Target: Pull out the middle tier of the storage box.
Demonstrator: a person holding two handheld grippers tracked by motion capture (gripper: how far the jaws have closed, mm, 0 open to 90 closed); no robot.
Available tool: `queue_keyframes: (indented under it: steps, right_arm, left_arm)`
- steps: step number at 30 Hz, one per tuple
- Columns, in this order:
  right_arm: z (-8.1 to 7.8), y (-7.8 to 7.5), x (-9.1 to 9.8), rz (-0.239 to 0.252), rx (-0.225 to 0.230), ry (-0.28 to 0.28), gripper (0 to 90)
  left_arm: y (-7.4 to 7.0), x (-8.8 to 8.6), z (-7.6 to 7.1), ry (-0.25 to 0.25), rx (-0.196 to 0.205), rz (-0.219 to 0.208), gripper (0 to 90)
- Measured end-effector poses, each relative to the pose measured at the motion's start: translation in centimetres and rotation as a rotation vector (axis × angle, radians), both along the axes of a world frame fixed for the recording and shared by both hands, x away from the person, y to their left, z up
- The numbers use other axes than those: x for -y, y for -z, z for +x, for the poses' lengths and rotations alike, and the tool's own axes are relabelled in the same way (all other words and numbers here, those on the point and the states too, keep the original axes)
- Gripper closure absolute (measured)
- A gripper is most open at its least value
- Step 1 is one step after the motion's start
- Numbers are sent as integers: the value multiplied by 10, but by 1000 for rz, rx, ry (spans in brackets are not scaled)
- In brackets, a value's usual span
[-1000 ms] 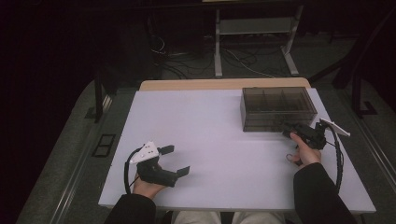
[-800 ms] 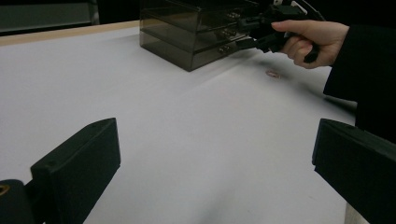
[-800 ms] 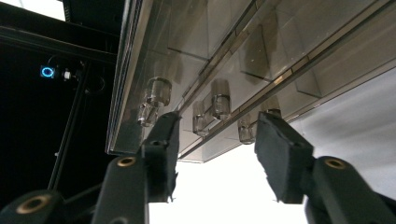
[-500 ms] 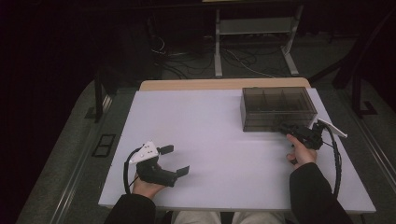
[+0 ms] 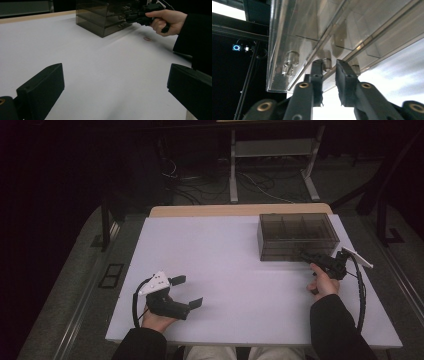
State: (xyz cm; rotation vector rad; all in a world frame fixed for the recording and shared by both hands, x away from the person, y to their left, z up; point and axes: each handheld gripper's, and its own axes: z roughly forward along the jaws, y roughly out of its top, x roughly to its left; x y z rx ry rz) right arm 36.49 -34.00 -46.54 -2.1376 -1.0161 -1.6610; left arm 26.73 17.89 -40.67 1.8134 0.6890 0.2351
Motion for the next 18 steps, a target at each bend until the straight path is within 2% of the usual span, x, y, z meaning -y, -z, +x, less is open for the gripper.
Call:
queue_keyframes:
  steps: [8,18]
  right_arm:
    - [-1,-2,-3,-15,1,23,790]
    - [-3,-4,-3,-35,2,8,800]
  left_arm:
    - [0,1,0,4,-3,3,2]
    - [0,0,0,2,0,2,2]
